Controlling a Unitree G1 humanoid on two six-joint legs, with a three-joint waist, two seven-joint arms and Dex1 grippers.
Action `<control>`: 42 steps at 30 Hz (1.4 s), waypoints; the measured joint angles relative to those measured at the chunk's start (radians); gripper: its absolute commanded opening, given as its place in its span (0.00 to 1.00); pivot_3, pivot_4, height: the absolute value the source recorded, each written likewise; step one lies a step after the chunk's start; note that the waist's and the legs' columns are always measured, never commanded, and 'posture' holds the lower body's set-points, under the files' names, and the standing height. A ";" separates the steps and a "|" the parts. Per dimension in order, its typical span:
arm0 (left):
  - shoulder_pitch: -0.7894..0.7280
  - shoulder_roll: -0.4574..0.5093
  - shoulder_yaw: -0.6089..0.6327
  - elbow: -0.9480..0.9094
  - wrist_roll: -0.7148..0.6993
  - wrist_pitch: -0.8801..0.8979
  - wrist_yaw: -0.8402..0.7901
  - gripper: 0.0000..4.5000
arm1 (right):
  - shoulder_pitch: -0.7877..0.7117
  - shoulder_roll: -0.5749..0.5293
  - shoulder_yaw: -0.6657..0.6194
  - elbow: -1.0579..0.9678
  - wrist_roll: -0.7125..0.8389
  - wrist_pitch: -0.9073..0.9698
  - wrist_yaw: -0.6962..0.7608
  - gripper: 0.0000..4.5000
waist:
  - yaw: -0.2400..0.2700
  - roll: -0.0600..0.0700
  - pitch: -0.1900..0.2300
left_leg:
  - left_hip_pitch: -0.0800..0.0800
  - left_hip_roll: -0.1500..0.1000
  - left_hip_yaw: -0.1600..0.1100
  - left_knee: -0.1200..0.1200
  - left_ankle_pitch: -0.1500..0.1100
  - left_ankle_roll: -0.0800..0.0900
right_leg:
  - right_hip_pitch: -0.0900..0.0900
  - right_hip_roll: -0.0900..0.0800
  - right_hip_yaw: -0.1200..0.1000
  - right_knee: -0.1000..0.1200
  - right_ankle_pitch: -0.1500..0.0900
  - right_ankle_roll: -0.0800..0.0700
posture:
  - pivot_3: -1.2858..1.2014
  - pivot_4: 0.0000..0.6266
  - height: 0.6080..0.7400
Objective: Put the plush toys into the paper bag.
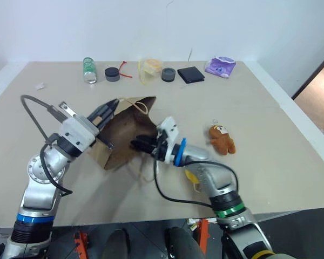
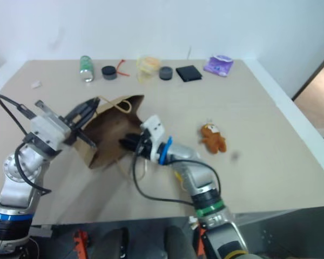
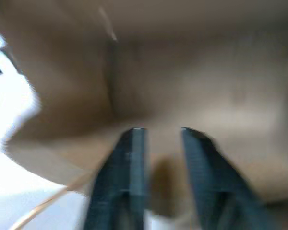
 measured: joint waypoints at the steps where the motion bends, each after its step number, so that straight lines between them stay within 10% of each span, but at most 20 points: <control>1: 0.006 -0.006 -0.001 0.000 0.005 -0.002 -0.002 0.00 | -0.001 -0.039 -0.028 -0.045 0.036 0.025 0.018 0.72 | 0.001 0.000 0.000 | 0.000 0.000 0.000 0.000 0.000 0.000 | 0.000 0.000 0.000 0.000 0.000 0.000 | 0.52 0.24 1.00; 4: 0.010 -0.014 -0.006 0.001 0.010 -0.009 -0.004 0.00 | 0.000 -0.151 -0.121 -0.135 0.146 0.121 0.064 0.98 | 0.000 0.000 0.000 | 0.000 0.000 0.000 0.000 0.000 0.000 | 0.000 -0.001 0.000 0.000 0.000 0.000 | 0.52 0.24 1.00; 12: 0.006 -0.023 -0.018 0.001 0.014 -0.012 -0.006 0.00 | 0.142 -0.631 -0.215 -0.163 0.218 0.332 0.209 0.98 | -0.002 0.001 0.000 | 0.001 -0.001 0.003 -0.002 0.000 0.000 | 0.000 -0.003 0.000 -0.001 -0.002 0.000 | 0.52 0.24 1.00; 20: 0.004 -0.020 -0.015 0.001 0.007 -0.012 -0.010 0.00 | 0.195 -0.685 -0.118 -0.103 0.146 0.318 0.251 0.98 | -0.003 0.001 0.000 | 0.001 -0.001 0.002 0.000 0.000 0.000 | 0.000 -0.001 0.001 -0.001 -0.001 0.001 | 0.52 0.24 1.00; 31: -0.003 -0.014 -0.004 0.001 0.001 -0.012 -0.024 0.00 | 0.170 -0.601 -0.115 -0.059 0.140 0.286 0.246 0.01 | -0.002 0.000 0.000 | 0.001 -0.001 0.002 0.002 0.000 0.000 | 0.001 -0.001 0.001 -0.001 -0.001 0.001 | 0.52 0.24 1.00; 37: -0.037 -0.012 -0.003 0.020 -0.007 -0.018 -0.042 0.00 | -0.010 -0.392 -0.311 -0.041 0.345 0.369 0.128 0.01 | -0.006 0.001 0.001 | 0.001 0.000 -0.001 0.001 0.000 0.000 | 0.000 0.002 0.002 -0.001 0.002 0.001 | 0.52 0.24 1.00; 42: -0.049 -0.019 -0.028 0.032 -0.007 -0.028 -0.056 0.00 | -0.095 -0.202 -0.209 -0.069 0.345 0.374 -0.014 0.01 | -0.002 0.001 0.000 | 0.000 0.000 -0.003 0.000 0.000 0.000 | 0.000 0.003 0.002 -0.001 0.001 0.000 | 0.52 0.24 1.00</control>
